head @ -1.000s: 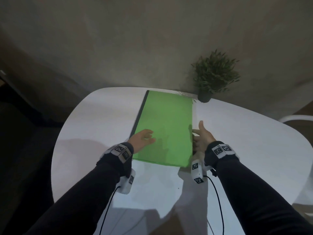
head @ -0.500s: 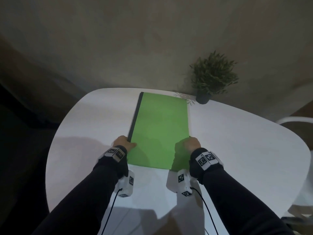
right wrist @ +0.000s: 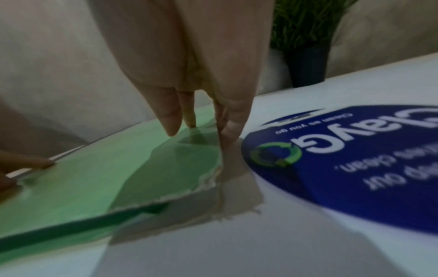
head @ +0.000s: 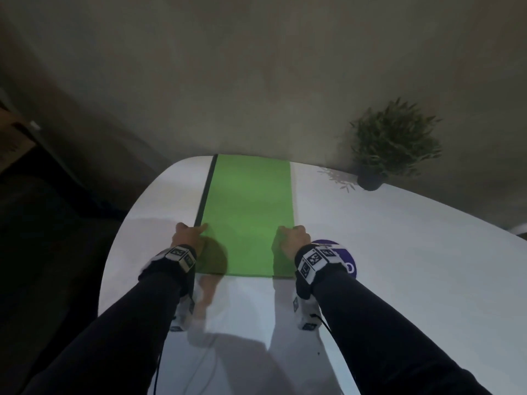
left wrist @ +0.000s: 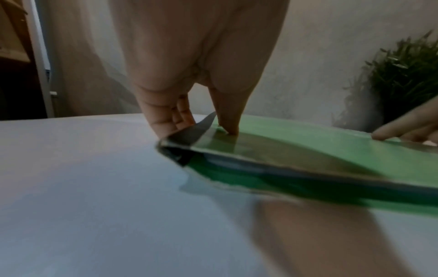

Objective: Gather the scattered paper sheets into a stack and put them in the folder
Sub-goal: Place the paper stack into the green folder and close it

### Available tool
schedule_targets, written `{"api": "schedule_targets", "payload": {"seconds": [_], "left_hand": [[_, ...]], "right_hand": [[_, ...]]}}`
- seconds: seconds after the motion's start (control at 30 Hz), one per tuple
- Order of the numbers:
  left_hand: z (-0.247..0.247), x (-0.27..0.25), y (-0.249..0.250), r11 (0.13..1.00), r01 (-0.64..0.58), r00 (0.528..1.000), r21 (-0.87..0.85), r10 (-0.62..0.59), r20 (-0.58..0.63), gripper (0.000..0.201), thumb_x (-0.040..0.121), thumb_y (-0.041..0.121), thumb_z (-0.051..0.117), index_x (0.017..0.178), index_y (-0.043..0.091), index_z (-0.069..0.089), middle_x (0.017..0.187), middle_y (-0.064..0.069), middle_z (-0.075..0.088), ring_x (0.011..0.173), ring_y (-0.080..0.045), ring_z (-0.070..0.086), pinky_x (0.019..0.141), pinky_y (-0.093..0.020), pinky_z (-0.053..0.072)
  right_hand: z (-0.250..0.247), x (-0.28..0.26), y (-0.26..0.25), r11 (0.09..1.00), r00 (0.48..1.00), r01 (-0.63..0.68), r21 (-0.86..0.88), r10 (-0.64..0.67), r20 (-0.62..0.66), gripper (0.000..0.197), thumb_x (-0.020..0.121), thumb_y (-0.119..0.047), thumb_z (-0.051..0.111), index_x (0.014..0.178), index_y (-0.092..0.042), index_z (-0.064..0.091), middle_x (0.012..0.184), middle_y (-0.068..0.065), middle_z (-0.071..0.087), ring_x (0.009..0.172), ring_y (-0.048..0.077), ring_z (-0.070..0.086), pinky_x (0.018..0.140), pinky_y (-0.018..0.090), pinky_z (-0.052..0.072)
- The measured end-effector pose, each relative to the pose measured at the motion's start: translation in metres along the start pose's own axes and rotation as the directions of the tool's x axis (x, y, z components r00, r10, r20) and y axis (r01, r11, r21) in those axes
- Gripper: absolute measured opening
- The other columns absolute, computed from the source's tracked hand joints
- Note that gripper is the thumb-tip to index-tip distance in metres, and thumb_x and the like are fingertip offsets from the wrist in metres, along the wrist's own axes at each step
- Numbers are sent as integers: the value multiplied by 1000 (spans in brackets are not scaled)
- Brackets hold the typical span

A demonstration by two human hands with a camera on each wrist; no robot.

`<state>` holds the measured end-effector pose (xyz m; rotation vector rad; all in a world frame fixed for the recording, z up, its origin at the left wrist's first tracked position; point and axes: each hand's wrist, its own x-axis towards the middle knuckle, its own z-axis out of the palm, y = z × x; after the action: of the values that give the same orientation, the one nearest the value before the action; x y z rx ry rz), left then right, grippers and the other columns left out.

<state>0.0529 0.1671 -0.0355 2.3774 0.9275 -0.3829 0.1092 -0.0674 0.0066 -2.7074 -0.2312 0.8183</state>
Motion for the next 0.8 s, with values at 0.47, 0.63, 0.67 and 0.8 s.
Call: {"api": "schedule_targets", "payload": {"seconds": [0.47,0.63,0.67,0.8], "left_hand": [[-4,-13,27,930,-151,985,336,171,-30,51,92,25,53,139,34,38,151,-5,20,136,-28,23,108,-42,29],[-2,-33,53,867,-278,960,414,270,80,60,92,43,51,146,36,26,159,-5,3,145,-30,7,114,-50,21],[-3,-39,58,853,-306,952,423,289,106,60,92,44,50,146,36,26,159,-5,2,145,-31,7,115,-50,21],[-1,-63,71,801,-413,910,433,374,177,59,91,44,50,146,35,29,159,-6,3,146,-30,6,116,-48,18]], "right_hand": [[-13,7,-3,980,999,-31,-194,39,35,41,92,-14,40,132,-21,47,131,15,38,121,36,40,102,39,37],[-16,-3,-5,967,1000,-14,-256,13,-6,42,90,-16,41,132,-21,45,131,11,45,122,31,38,100,39,34],[-20,-7,-3,966,1000,-8,-257,1,-27,42,92,-16,41,134,-19,44,131,12,45,123,31,38,101,38,34],[-31,-24,16,980,995,-24,-198,3,-104,41,96,-25,38,136,-22,43,134,13,39,123,34,38,99,39,37]]}}
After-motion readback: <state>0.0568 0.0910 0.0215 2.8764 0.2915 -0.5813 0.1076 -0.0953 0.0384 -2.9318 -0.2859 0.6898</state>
